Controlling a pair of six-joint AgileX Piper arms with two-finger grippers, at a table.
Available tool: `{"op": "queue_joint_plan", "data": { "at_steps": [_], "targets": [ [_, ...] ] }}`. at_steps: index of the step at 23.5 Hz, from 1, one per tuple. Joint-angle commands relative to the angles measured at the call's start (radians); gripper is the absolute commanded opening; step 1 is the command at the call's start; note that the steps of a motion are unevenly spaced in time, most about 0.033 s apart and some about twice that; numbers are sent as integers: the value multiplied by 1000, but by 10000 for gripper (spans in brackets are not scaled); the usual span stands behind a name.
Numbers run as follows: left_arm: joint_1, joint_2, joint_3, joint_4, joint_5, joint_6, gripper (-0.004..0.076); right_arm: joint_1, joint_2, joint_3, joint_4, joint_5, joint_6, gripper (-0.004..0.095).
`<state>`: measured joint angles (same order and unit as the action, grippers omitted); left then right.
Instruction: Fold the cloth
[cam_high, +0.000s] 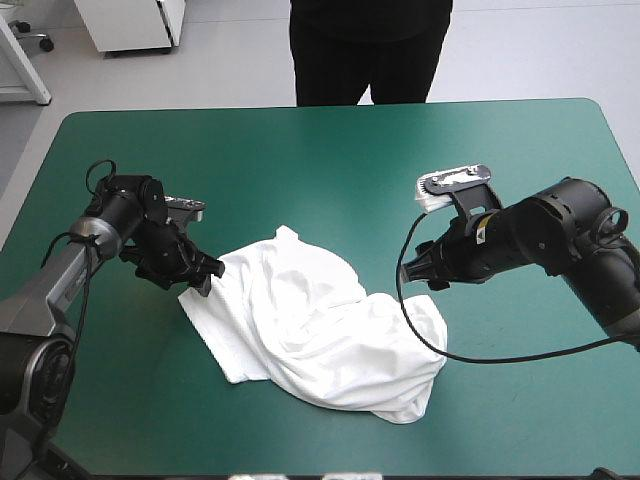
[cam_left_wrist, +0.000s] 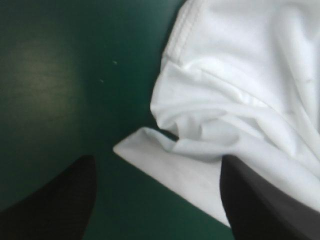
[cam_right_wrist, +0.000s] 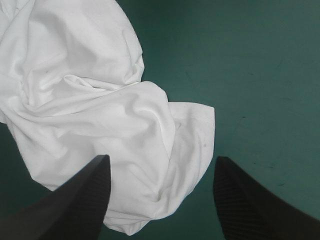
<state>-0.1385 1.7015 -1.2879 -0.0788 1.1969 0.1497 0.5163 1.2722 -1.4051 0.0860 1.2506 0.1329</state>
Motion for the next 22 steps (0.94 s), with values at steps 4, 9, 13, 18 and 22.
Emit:
{"op": "queue_joint_plan", "data": {
  "at_steps": [4, 9, 13, 18, 22],
  "targets": [
    [1, 39, -24, -4, -33, 1, 507, -7, -28, -25, 2, -2, -2, 563],
    [1, 80, -4, -54, -35, 12, 507, -7, -28, -25, -9, -2, -2, 563],
    [1, 86, 40, -130, -30, 56, 382, -7, -28, -25, -55, -2, -2, 563],
    [1, 86, 94, -158, -32, 68, -3, -7, -28, -25, -52, -2, 26, 563],
    [1, 73, 94, -158, -32, 68, -7, -7, -18, -6, -52, -2, 100, 563]
  ]
}}
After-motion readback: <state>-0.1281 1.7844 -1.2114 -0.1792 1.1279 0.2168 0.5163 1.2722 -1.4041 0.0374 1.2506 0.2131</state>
